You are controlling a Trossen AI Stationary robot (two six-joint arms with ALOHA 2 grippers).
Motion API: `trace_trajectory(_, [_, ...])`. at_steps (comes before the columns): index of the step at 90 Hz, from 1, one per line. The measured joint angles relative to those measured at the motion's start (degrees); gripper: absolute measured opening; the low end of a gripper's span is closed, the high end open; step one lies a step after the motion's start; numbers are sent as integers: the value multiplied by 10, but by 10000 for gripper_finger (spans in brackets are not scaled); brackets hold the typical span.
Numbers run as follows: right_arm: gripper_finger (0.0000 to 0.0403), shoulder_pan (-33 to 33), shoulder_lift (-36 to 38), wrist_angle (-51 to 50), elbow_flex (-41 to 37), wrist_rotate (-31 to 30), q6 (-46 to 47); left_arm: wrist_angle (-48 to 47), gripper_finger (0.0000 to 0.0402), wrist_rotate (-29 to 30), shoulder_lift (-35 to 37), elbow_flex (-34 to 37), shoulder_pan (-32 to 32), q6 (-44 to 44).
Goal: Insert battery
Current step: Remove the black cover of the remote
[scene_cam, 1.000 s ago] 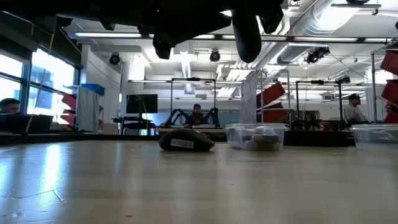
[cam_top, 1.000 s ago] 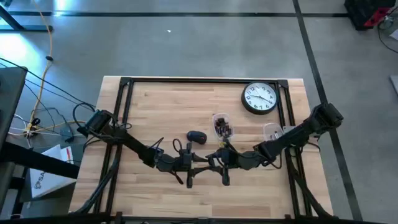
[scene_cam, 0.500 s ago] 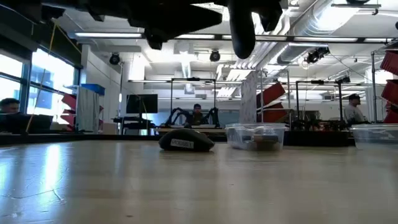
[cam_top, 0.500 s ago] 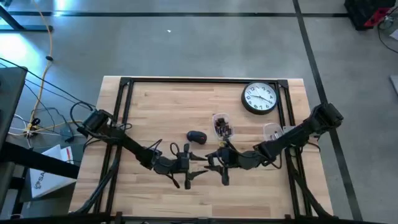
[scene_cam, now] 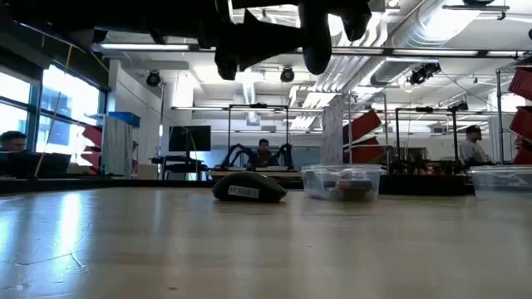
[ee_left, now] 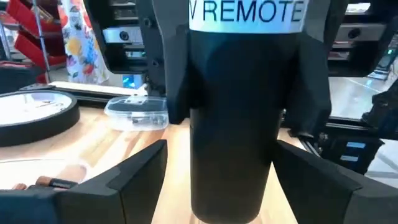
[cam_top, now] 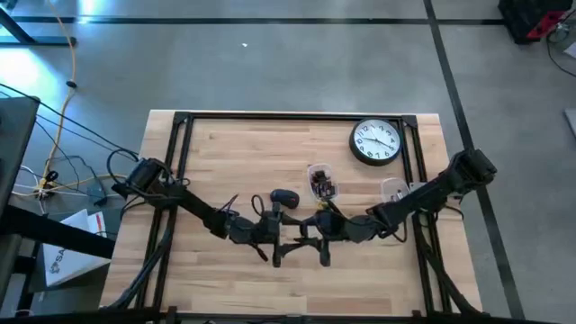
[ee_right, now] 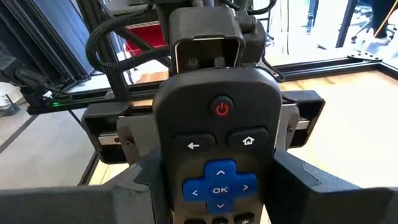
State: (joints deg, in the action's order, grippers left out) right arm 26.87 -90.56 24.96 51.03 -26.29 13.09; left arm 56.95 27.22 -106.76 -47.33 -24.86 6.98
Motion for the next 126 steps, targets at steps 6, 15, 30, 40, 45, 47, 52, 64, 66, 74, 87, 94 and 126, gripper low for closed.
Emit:
trace_trajectory(6, [164,0,0,9,0,-1,-2,-1,271,-2,-2,0,1,0])
trace_trajectory(15, [164,0,0,22,0,-1,-11,3,271,-2,-5,0,2,-1])
trace_trajectory(30, [164,0,0,27,0,-2,-16,4,267,3,-5,0,2,-1])
trace_trajectory(40, [164,0,0,27,0,-3,-16,2,236,3,-5,0,1,-1])
trace_trajectory(45, [164,0,0,27,0,-6,-16,1,208,3,-5,0,1,-1])
trace_trajectory(47, [164,0,0,27,0,-6,-16,1,195,3,-5,0,1,-1])
trace_trajectory(52, [164,0,0,26,0,-6,-16,0,161,3,-5,0,0,-2])
trace_trajectory(64, [165,0,0,26,0,-2,-16,-9,147,7,0,0,-7,-9])
trace_trajectory(66, [165,0,0,25,0,-2,-15,-15,147,8,3,0,-8,-9])
trace_trajectory(74, [166,0,0,20,0,-1,-15,-53,147,21,22,0,-15,-10])
trace_trajectory(87, [166,0,0,14,0,4,-9,-135,147,31,60,0,-22,-2])
trace_trajectory(94, [166,-1,0,12,0,13,-9,-187,147,31,84,0,-22,11])
trace_trajectory(126, [223,-7,0,-7,0,28,0,-244,146,24,135,0,-21,17])
